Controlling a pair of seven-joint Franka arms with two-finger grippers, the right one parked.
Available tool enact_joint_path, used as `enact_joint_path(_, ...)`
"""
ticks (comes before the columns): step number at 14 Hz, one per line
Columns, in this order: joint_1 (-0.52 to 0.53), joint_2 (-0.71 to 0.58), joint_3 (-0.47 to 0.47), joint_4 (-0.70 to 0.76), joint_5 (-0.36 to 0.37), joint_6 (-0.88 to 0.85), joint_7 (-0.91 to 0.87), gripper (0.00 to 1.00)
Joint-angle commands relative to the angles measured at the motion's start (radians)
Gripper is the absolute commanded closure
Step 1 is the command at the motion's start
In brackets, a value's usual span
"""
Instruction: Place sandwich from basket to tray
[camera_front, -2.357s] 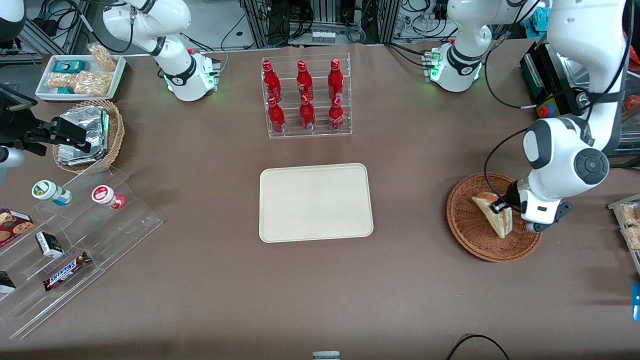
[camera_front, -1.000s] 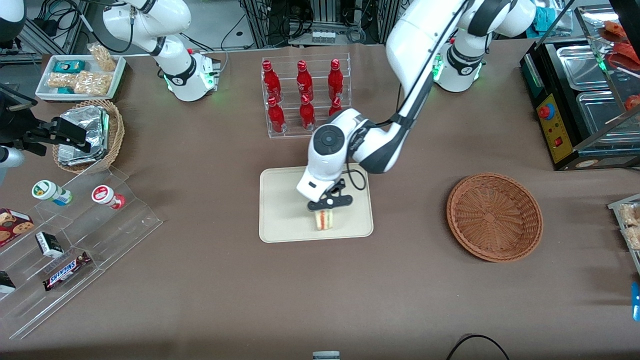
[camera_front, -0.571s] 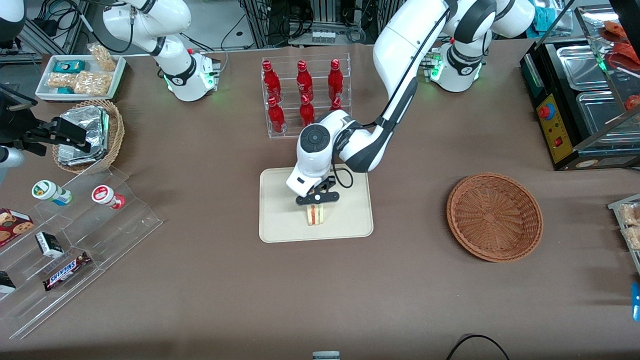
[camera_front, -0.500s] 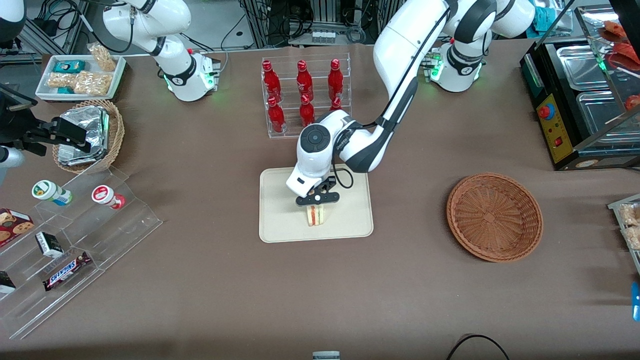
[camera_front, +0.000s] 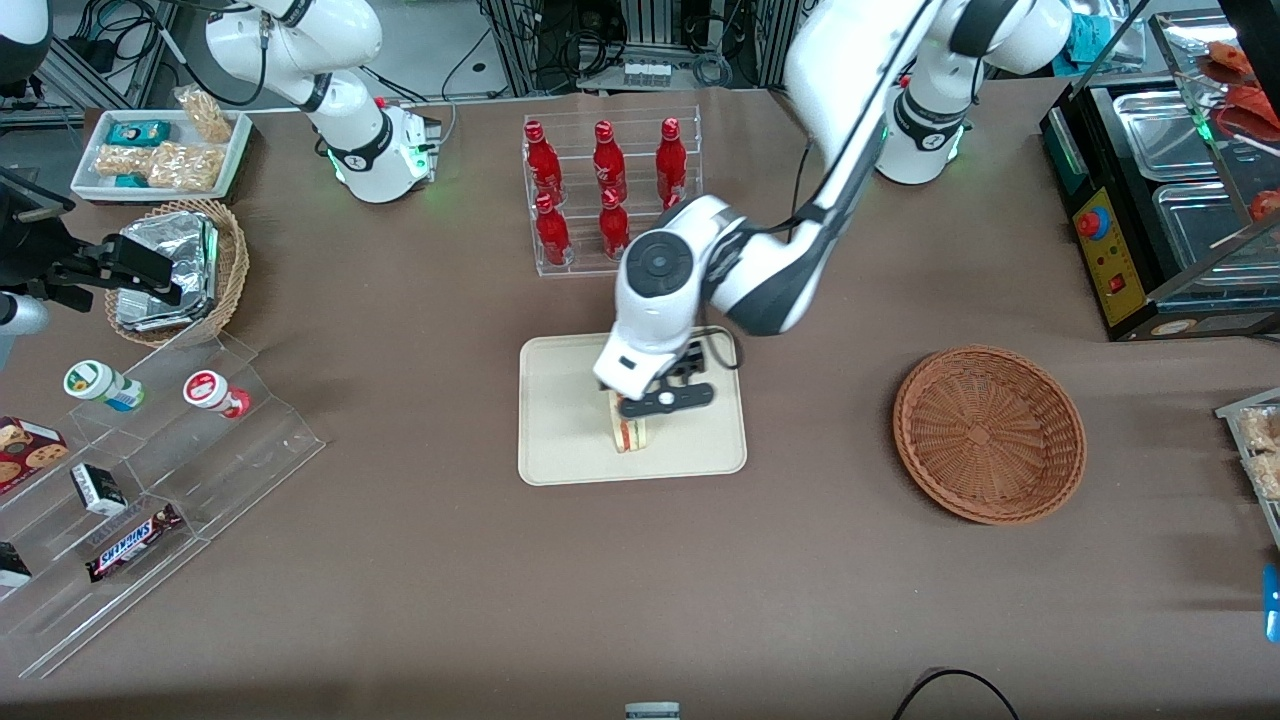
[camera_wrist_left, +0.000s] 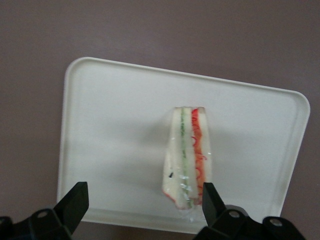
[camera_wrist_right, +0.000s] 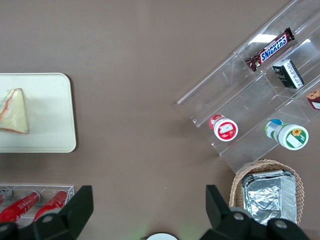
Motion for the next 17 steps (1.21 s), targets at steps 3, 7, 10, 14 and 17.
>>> enact_joint_path(3, 0.122, -0.198, -0.003, -0.229, 0.000, -0.074, 0.200, 0.00)
enact_joint_path(7, 0.278, -0.387, -0.003, -0.398, 0.001, -0.123, 0.468, 0.00)
enact_joint_path(10, 0.396, -0.476, -0.003, -0.395, 0.009, -0.262, 0.639, 0.00)
enact_joint_path(14, 0.513, -0.599, -0.012, -0.385, 0.128, -0.358, 0.699, 0.00)
enact_joint_path(17, 0.715, -0.614, -0.142, -0.270, 0.125, -0.468, 0.697, 0.00)
